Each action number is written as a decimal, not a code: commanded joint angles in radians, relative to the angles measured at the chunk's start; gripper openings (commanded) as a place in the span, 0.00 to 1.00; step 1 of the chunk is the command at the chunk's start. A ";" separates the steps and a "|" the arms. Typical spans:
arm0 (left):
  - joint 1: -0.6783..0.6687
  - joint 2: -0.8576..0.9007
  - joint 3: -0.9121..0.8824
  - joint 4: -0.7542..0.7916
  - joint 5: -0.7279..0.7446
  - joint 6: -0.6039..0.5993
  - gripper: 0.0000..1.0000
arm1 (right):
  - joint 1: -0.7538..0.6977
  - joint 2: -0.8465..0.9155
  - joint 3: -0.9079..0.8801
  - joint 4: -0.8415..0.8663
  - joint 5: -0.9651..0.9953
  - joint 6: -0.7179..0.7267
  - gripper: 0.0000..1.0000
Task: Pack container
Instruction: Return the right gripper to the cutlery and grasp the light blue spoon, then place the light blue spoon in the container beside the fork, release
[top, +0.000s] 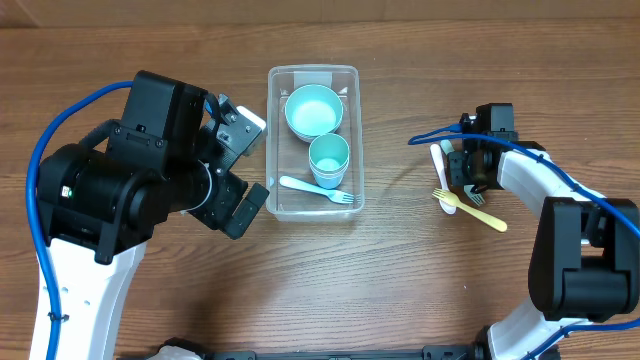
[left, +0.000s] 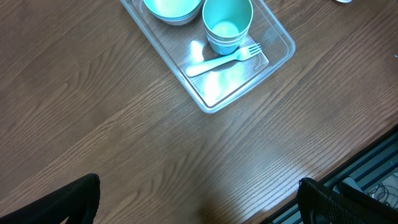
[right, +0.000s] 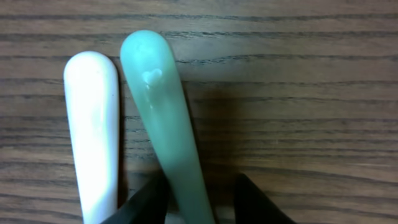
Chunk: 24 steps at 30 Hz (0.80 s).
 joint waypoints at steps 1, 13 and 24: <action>0.006 0.006 0.000 0.002 0.007 0.028 1.00 | 0.005 0.018 -0.004 0.006 -0.009 0.002 0.26; 0.006 0.006 0.000 0.002 0.007 0.029 1.00 | 0.003 0.016 0.078 -0.014 0.031 0.111 0.04; 0.006 0.006 0.000 0.002 0.007 0.028 1.00 | 0.192 -0.276 0.447 -0.395 -0.070 -0.023 0.04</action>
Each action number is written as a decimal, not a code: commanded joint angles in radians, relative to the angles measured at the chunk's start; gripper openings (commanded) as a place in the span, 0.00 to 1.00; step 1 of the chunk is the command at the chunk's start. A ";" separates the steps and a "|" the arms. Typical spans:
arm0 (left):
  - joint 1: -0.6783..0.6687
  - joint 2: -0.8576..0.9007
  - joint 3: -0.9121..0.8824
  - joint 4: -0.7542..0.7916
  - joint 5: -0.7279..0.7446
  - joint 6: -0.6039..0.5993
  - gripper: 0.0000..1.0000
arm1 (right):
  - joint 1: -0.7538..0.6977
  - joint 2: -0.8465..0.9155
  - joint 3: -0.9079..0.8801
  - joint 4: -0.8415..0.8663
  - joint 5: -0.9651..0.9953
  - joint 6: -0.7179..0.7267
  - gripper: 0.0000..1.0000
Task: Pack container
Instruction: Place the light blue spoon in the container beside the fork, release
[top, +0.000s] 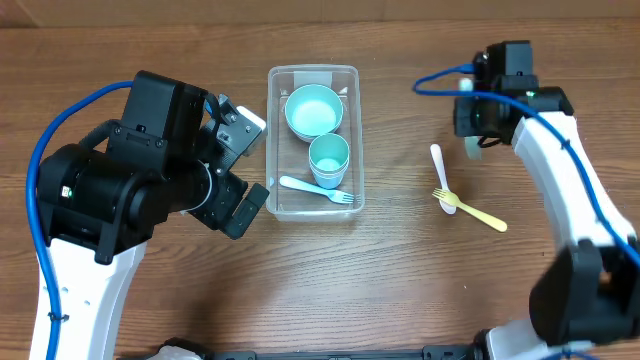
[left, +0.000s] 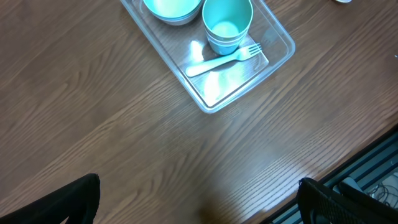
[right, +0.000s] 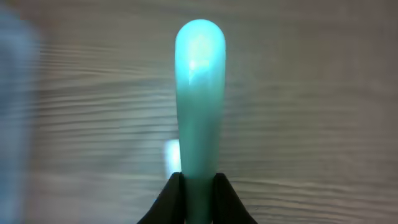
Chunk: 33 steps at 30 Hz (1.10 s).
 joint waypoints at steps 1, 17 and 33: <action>0.006 0.006 0.000 0.002 0.007 0.028 1.00 | 0.143 -0.160 0.042 -0.039 -0.138 -0.174 0.04; 0.006 0.006 0.000 0.002 0.007 0.028 1.00 | 0.589 0.062 0.034 -0.018 -0.398 -0.594 0.04; 0.006 0.006 0.000 0.002 0.007 0.028 1.00 | 0.586 -0.114 0.068 0.016 -0.361 -0.404 0.44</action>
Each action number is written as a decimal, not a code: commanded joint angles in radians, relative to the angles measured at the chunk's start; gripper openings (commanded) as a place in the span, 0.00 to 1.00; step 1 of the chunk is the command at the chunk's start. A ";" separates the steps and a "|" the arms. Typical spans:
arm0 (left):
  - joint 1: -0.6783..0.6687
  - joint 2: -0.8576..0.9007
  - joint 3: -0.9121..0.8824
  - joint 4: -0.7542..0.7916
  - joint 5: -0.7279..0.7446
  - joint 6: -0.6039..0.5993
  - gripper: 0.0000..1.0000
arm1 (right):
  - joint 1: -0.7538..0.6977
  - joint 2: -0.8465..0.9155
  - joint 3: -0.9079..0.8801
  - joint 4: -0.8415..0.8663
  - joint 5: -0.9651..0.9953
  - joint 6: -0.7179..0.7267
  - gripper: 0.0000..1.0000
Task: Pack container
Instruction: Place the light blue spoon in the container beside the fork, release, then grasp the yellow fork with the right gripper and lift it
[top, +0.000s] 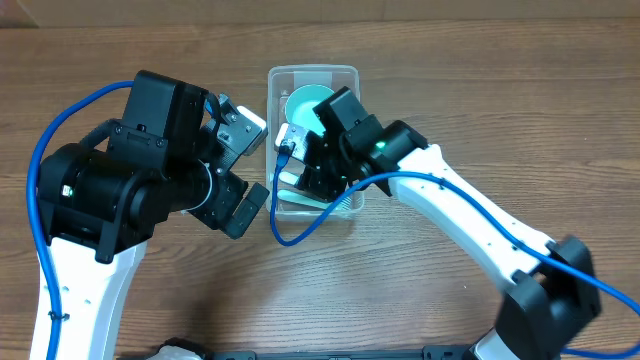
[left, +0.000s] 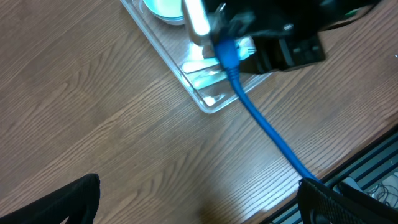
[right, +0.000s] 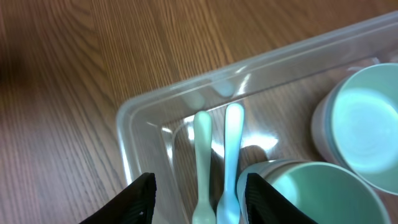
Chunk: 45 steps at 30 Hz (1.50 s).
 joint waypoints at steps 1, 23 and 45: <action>0.006 0.004 0.000 0.002 0.007 0.029 1.00 | -0.007 -0.240 0.041 -0.020 0.070 0.121 0.44; 0.006 0.004 0.000 0.002 0.007 0.028 1.00 | -0.633 -0.471 -0.835 0.288 0.411 0.648 0.53; 0.006 0.004 0.000 0.002 0.007 0.029 1.00 | -0.633 -0.241 -0.906 0.612 0.215 0.409 0.27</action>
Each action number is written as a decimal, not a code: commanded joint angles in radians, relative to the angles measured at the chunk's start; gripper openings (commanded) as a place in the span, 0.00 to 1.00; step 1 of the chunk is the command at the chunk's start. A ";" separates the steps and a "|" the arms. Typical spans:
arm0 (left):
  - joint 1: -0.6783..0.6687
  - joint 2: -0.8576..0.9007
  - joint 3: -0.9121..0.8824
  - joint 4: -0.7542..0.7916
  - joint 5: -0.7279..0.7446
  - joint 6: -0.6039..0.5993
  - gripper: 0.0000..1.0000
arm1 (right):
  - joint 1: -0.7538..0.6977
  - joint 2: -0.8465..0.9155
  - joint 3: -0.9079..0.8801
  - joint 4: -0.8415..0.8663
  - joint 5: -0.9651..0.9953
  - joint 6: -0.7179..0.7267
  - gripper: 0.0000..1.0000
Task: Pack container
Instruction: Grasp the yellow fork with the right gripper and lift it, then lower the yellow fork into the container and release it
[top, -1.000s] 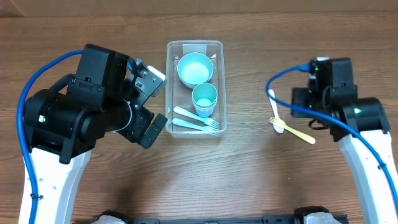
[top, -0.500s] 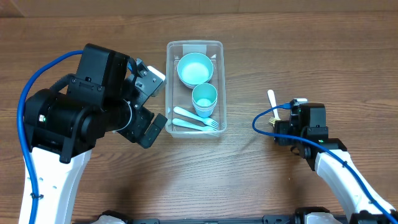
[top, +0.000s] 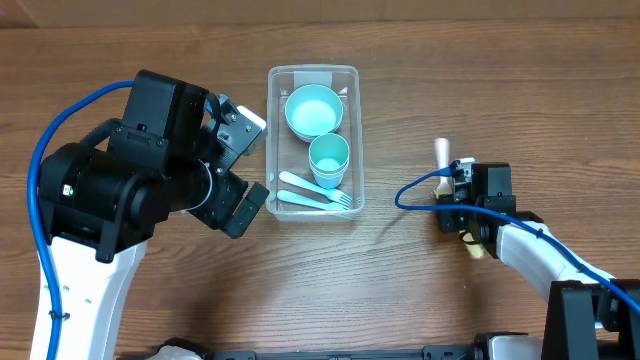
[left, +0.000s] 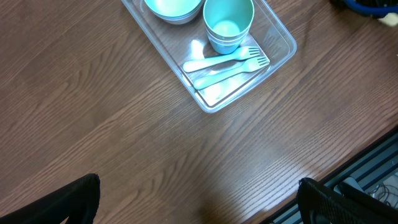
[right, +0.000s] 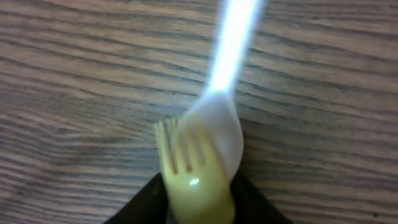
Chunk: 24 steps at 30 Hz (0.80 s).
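Observation:
A clear plastic container (top: 312, 70) holds a teal bowl (top: 313, 110), a teal cup (top: 328, 155) and two pale forks (top: 318, 193) lying side by side; the left wrist view also shows the container (left: 205, 106) and the forks (left: 227, 65). To the right, my right gripper (top: 452, 203) is down on the table. In its wrist view the gripper (right: 196, 186) is shut on a yellow fork (right: 194, 177), whose tines lie under the bowl of a white spoon (right: 231, 43). The spoon (top: 440, 152) sticks out beyond the gripper. My left gripper (left: 196, 211) hangs open, high beside the container.
The left arm's bulk (top: 140, 180) stands left of the container. A blue cable (top: 415, 190) loops by the right gripper. The table's front edge (left: 367, 162) shows in the left wrist view.
My right gripper was open inside the container with the green fork lying beside the blue one. Now it is back on the table at the right, shut on the yellow fork. The left arm has not moved.
First my right gripper straddled the green fork beside the white spoon on the table. Then it held that fork in the air. Then it stood open in the container, fork laid beside the blue one. Now it grips the yellow fork.

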 joint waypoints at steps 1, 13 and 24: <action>0.006 0.003 0.002 0.002 0.010 0.028 1.00 | -0.002 0.010 -0.004 0.002 -0.013 0.008 0.24; 0.006 0.003 0.002 0.002 0.010 0.028 1.00 | -0.002 0.009 0.185 -0.129 -0.017 0.135 0.04; 0.006 0.003 0.002 0.002 0.010 0.028 1.00 | 0.117 -0.102 0.578 -0.294 -0.567 0.086 0.04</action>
